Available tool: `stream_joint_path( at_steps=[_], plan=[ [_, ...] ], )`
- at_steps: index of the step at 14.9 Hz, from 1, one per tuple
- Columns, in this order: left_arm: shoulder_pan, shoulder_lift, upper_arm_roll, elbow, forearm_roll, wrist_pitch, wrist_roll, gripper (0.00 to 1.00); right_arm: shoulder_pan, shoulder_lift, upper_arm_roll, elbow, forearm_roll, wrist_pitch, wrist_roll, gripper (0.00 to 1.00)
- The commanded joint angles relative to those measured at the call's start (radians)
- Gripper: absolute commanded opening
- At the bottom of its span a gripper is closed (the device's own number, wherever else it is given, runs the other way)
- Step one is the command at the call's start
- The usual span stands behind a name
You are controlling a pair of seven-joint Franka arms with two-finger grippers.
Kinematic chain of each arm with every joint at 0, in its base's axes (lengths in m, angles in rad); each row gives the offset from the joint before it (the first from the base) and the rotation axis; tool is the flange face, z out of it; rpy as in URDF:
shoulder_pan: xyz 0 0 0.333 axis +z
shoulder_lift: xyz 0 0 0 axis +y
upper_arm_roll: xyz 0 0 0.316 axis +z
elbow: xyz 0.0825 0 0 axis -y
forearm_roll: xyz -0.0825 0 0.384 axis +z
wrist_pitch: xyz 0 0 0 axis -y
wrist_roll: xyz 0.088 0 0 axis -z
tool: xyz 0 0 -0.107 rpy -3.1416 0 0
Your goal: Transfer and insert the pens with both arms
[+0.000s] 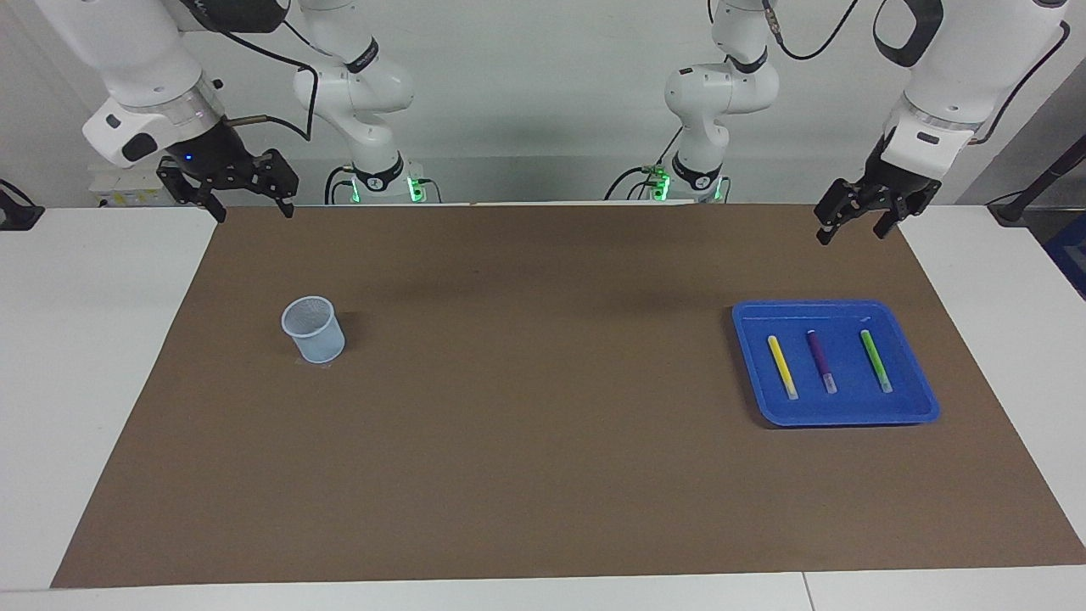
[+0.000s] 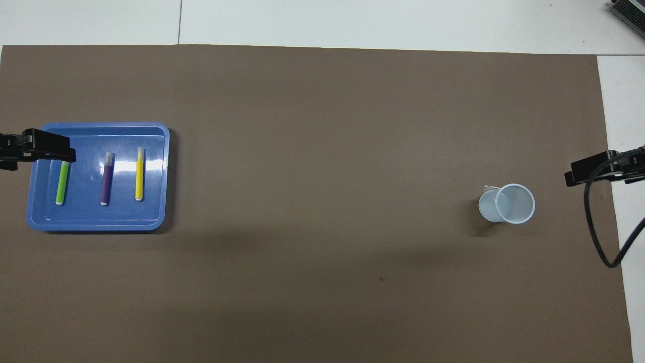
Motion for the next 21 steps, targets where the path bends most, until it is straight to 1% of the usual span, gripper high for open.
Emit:
stream_joint_path(
  at_steps=[1, 3, 5, 8, 15, 21],
  plan=[
    [0.009, -0.019, -0.003, -0.010, -0.007, -0.011, 0.006, 1.00, -0.006, -0.015, 0.003, -0.014, 0.007, 0.014, 0.011, 1.00],
    [0.009, -0.019, -0.003, -0.011, -0.007, 0.003, 0.011, 1.00, -0.006, -0.015, 0.003, -0.014, 0.007, 0.014, 0.011, 1.00],
    [0.010, -0.020, -0.002, -0.010, -0.007, -0.011, 0.014, 1.00, -0.006, -0.015, 0.003, -0.014, 0.007, 0.014, 0.011, 1.00],
    [0.030, -0.039, -0.003, -0.046, -0.007, -0.016, 0.029, 1.00, -0.008, -0.015, 0.003, -0.014, 0.007, 0.014, 0.011, 1.00],
    [0.053, -0.054, 0.001, -0.091, -0.019, -0.010, 0.043, 1.00, -0.006, -0.015, 0.003, -0.014, 0.007, 0.014, 0.011, 1.00],
    [0.053, -0.046, 0.001, -0.190, -0.018, 0.098, 0.069, 1.00, -0.008, -0.015, 0.003, -0.014, 0.007, 0.014, 0.011, 1.00]
  ],
)
